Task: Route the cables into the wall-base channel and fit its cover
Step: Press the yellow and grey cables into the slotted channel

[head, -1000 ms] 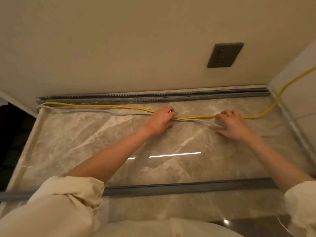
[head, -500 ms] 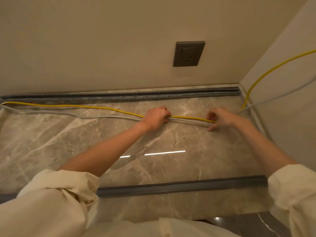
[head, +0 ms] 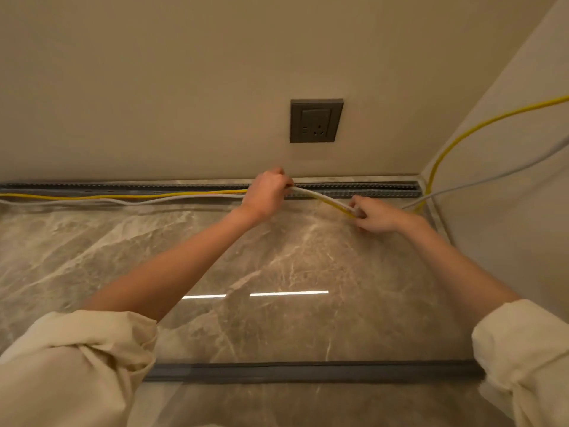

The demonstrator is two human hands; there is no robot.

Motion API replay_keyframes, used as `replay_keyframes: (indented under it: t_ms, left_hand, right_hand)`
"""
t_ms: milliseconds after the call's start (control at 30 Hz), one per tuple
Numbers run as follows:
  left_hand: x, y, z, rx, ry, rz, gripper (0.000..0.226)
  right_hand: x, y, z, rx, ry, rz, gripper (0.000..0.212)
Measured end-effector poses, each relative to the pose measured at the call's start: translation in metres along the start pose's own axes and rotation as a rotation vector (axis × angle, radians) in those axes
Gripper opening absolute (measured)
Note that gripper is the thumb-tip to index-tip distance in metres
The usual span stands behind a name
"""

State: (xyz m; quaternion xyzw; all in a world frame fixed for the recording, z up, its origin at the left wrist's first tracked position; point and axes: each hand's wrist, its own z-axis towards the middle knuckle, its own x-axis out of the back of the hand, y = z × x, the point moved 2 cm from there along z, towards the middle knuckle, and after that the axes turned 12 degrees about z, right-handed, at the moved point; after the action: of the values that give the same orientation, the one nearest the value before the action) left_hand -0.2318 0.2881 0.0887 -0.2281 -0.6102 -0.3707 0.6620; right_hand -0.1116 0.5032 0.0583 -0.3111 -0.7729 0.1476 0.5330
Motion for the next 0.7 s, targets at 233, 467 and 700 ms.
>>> replay_keyframes:
  t_ms: [233, 467, 700]
  left_hand:
    - [0.014, 0.014, 0.038, -0.009, 0.108, -0.003, 0.021]
    - [-0.01, 0.016, 0.041, 0.004, 0.012, 0.001, 0.019]
    - [-0.033, 0.013, 0.031, 0.019, -0.045, 0.05, 0.023]
  right_hand:
    - [0.055, 0.015, 0.014, 0.117, 0.169, 0.186, 0.023]
    - [0.066, 0.032, 0.023, 0.113, 0.285, 0.248, 0.025]
    - [0.057, 0.037, 0.022, 0.014, 0.449, 0.178, 0.028]
